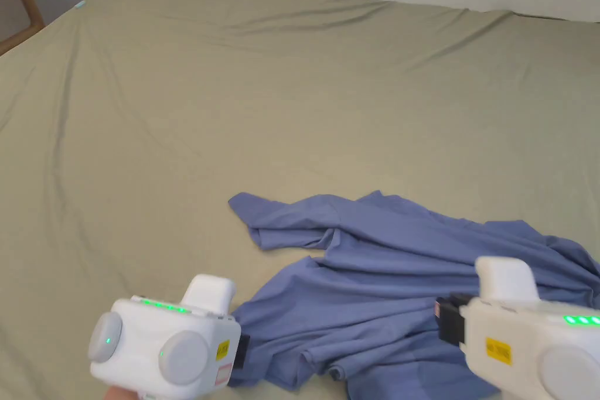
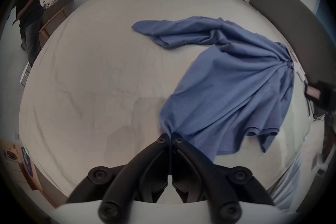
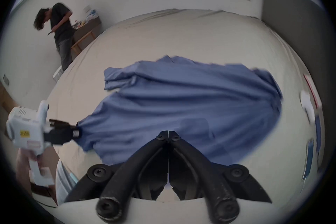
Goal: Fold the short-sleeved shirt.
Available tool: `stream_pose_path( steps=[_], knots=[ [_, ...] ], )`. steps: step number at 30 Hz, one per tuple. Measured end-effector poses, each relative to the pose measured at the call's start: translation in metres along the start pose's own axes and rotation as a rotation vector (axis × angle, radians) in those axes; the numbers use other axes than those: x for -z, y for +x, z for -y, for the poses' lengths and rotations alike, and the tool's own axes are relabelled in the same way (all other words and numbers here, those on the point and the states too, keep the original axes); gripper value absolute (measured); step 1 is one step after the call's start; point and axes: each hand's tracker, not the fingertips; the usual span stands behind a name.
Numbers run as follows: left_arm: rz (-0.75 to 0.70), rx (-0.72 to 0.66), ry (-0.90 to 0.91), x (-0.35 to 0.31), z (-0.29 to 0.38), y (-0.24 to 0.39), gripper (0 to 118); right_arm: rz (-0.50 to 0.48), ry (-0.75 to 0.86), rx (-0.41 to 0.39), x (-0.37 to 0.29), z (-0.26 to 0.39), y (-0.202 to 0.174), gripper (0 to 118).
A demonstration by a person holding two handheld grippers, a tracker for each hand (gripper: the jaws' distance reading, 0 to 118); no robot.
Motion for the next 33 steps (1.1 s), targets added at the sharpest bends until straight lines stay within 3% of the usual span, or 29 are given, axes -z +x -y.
stream_pose_path(
  steps=[4, 7, 8, 9, 10, 11, 17, 20, 26, 28, 29, 30, 31, 33],
  knots=[
    [0.04, -0.016, -0.031, 0.009, 0.001, -0.007, 0, 0.005, -0.034, -0.133, 0.071, -0.081, -0.024, 0],
    [0.081, -0.071, -0.055, 0.017, 0.001, -0.013, 0, 0.006, -0.065, -0.179, 0.121, -0.137, -0.039, 0],
    [0.089, -0.085, -0.061, 0.018, 0.001, -0.014, 0, 0.001, -0.084, -0.18, 0.139, -0.154, -0.043, 30],
    [0.1, -0.081, -0.062, 0.02, 0.001, -0.015, 0, -0.012, -0.12, -0.194, 0.154, -0.169, -0.044, 73],
    [0.106, -0.083, -0.063, 0.021, 0.0, -0.016, 0, -0.023, -0.159, -0.214, 0.168, -0.18, -0.046, 102],
    [0.11, -0.086, -0.063, 0.019, -0.003, -0.017, 0, -0.033, -0.2, -0.218, 0.183, -0.187, -0.048, 106],
    [0.134, -0.071, -0.073, 0.024, -0.008, -0.016, 0, 0.006, -0.282, -0.283, 0.227, -0.2, -0.059, 106],
    [0.136, -0.073, -0.077, 0.026, -0.008, -0.015, 0, 0.011, -0.303, -0.274, 0.243, -0.203, -0.062, 106],
    [0.151, -0.1, -0.08, 0.027, -0.008, -0.018, 0, 0.029, -0.361, -0.358, 0.253, -0.189, -0.077, 102],
    [0.155, -0.107, -0.086, 0.026, -0.009, -0.02, 0, 0.008, -0.385, -0.345, 0.248, -0.185, -0.072, 68],
    [0.155, -0.11, -0.087, 0.025, -0.01, -0.02, 0, 0.05, -0.332, -0.358, 0.243, -0.185, -0.074, 42],
    [0.155, -0.112, -0.088, 0.024, -0.011, -0.02, 0, 0.062, -0.312, -0.37, 0.236, -0.187, -0.073, 3],
    [0.156, -0.114, -0.088, 0.021, -0.012, -0.021, 0, 0.049, -0.317, -0.362, 0.229, -0.188, -0.067, 3],
    [0.151, -0.113, -0.079, 0.017, -0.015, -0.021, 0, 0.035, -0.275, -0.26, 0.211, -0.196, -0.055, 3]
  ],
)
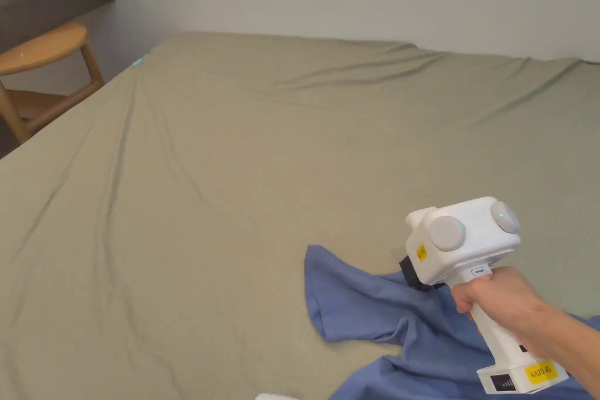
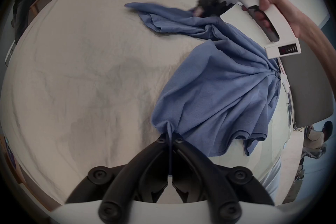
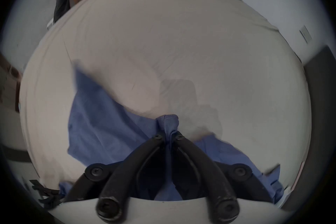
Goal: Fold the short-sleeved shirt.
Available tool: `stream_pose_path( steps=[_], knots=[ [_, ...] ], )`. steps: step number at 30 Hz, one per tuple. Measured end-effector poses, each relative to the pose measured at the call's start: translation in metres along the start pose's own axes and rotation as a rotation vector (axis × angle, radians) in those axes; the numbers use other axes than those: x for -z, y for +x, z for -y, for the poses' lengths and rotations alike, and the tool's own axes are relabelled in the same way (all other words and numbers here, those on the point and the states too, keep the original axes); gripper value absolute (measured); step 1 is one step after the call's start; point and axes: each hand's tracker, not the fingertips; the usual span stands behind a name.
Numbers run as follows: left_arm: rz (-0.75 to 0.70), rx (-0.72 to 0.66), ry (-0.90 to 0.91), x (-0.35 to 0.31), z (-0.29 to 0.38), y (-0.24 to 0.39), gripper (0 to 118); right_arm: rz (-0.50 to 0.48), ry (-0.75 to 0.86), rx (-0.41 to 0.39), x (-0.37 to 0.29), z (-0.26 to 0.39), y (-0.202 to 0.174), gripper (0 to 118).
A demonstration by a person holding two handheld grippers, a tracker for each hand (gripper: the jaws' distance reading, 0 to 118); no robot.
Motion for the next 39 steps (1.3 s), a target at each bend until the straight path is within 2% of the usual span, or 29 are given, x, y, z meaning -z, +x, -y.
stream_pose_path(
  steps=[3, 5, 9, 18, 20, 23, 26, 31, 39],
  knots=[
    [-0.015, -0.011, 0.048, -0.016, -0.007, -0.001, 0, 0.015, 0.073, 0.077, -0.041, 0.004, 0.022, 3],
    [-0.012, -0.057, 0.145, -0.035, -0.019, -0.007, 0, 0.035, 0.142, 0.11, -0.091, 0.016, 0.038, 3],
    [-0.013, -0.041, 0.217, -0.08, -0.055, -0.009, 0, 0.098, 0.289, 0.191, -0.185, 0.032, 0.085, 3],
    [-0.165, 0.043, 0.5, -0.231, -0.149, 0.019, 0, 0.3, 0.627, 0.409, -0.431, 0.118, 0.186, 3],
    [-0.185, -0.036, 0.593, -0.267, -0.166, 0.021, 0, 0.337, 0.681, 0.448, -0.473, 0.143, 0.203, 3],
    [-0.163, -0.035, 0.644, -0.316, -0.184, 0.031, 0, 0.311, 0.78, 0.506, -0.521, 0.176, 0.217, 3],
    [-0.115, -0.033, 0.693, -0.365, -0.2, 0.05, 0, 0.249, 0.848, 0.549, -0.552, 0.196, 0.218, 3],
    [-0.233, 0.038, 0.779, -0.42, -0.217, 0.087, 0, 0.285, 0.879, 0.532, -0.576, 0.2, 0.199, 3],
    [-0.303, 0.04, 0.836, -0.439, -0.243, 0.107, 0, 0.31, 0.885, 0.515, -0.574, 0.164, 0.207, 3]
  ],
)
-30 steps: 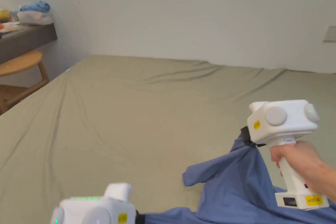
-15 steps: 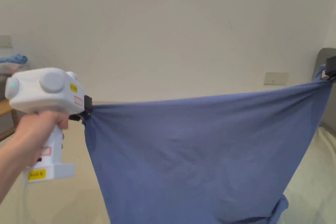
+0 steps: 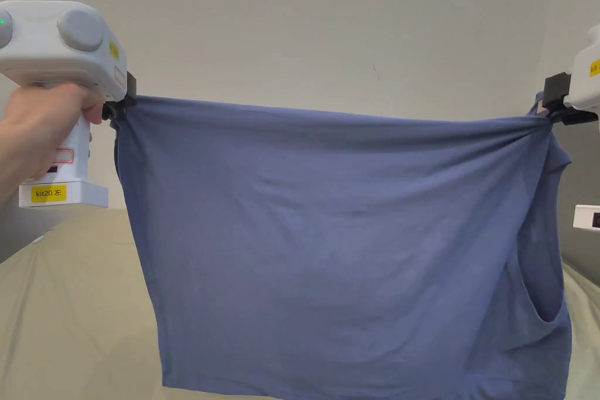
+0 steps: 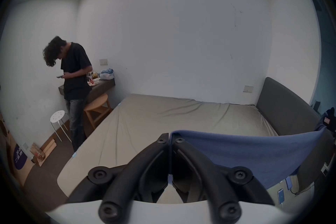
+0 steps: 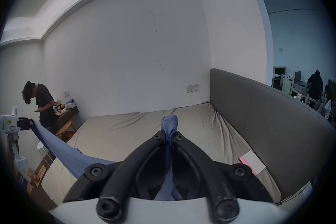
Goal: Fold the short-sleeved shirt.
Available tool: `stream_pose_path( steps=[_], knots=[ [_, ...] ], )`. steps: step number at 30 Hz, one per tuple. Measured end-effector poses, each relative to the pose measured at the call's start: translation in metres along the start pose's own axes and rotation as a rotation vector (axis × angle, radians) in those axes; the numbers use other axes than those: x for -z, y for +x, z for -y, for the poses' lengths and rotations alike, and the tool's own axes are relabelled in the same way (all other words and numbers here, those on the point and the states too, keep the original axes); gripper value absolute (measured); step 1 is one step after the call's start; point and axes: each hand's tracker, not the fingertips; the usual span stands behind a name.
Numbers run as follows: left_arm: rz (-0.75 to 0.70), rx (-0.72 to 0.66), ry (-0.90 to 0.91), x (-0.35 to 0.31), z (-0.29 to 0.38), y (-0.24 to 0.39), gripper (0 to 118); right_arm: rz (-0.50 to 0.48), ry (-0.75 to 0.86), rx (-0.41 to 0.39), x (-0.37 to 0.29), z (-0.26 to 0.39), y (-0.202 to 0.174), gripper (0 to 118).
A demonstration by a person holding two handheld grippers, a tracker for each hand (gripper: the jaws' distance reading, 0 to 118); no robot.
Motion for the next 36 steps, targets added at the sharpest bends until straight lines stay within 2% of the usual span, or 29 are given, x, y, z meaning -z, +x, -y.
stream_pose_path(
  steps=[6, 10, 14, 24, 30, 34, 36],
  knots=[
    [-0.061, 0.012, 0.01, 0.041, -0.009, 0.016, 0, 0.014, -0.01, -0.004, 0.053, -0.029, -0.009, 3],
    [-0.087, 0.055, 0.014, 0.075, -0.024, 0.027, 0, 0.031, -0.01, -0.041, 0.082, -0.043, -0.016, 3],
    [-0.119, 0.015, 0.052, 0.105, -0.039, 0.034, 0, 0.036, -0.005, -0.062, 0.11, -0.055, -0.026, 3],
    [-0.181, 0.031, 0.077, 0.17, -0.05, 0.051, 0, 0.058, -0.022, -0.119, 0.182, -0.062, -0.045, 3],
    [-0.195, 0.047, 0.049, 0.211, -0.029, 0.056, 0, 0.072, -0.036, -0.105, 0.226, -0.048, -0.044, 3],
    [-0.191, 0.08, -0.037, 0.249, 0.002, 0.063, 0, 0.088, -0.118, -0.128, 0.256, -0.014, -0.04, 3],
    [-0.176, 0.049, -0.072, 0.265, 0.023, 0.063, 0, 0.089, -0.146, -0.125, 0.269, 0.009, -0.036, 3]
  ],
)
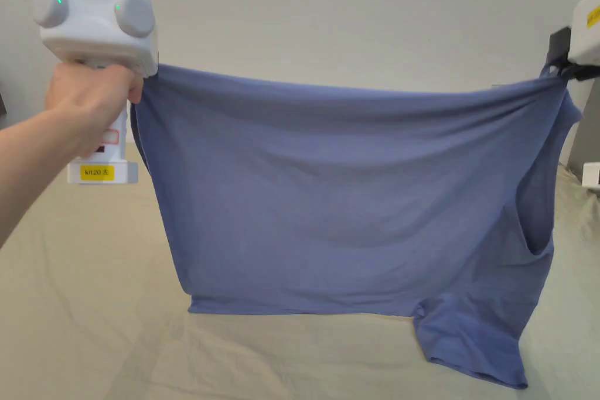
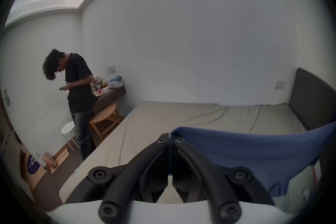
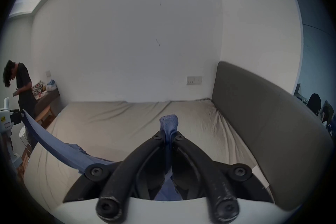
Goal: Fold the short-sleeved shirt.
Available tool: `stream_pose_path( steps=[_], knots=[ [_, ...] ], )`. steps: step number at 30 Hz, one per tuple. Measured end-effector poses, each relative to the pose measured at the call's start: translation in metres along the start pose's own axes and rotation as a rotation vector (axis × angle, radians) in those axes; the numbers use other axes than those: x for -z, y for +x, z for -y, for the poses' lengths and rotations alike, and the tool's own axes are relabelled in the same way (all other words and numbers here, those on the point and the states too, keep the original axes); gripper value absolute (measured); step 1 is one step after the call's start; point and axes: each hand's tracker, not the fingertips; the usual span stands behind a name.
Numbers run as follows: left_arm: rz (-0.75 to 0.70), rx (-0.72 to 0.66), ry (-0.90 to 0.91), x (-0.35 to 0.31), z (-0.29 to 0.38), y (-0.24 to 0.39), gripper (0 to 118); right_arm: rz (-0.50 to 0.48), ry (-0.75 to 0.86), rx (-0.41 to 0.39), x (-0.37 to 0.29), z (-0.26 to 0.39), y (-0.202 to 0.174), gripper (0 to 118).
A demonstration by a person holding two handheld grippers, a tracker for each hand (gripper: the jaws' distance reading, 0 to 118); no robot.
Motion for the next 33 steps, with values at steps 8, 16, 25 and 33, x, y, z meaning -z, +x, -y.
stream_pose_path(
  steps=[8, 16, 25, 33],
  knots=[
    [0.056, 0.047, -0.174, 0.063, 0.1, 0.025, 0, -0.003, -0.182, 0.035, 0.058, 0.121, 0.009, 3],
    [0.115, 0.076, -0.254, 0.012, 0.237, -0.021, 0, -0.063, -0.289, 0.157, -0.004, 0.277, 0.053, 3],
    [0.242, 0.011, -0.368, -0.116, 0.417, -0.094, 0, -0.124, -0.387, 0.281, -0.14, 0.45, 0.084, 3],
    [0.22, -0.01, -0.449, -0.192, 0.492, -0.136, 0, -0.1, -0.442, 0.277, -0.219, 0.525, 0.099, 3]
  ],
)
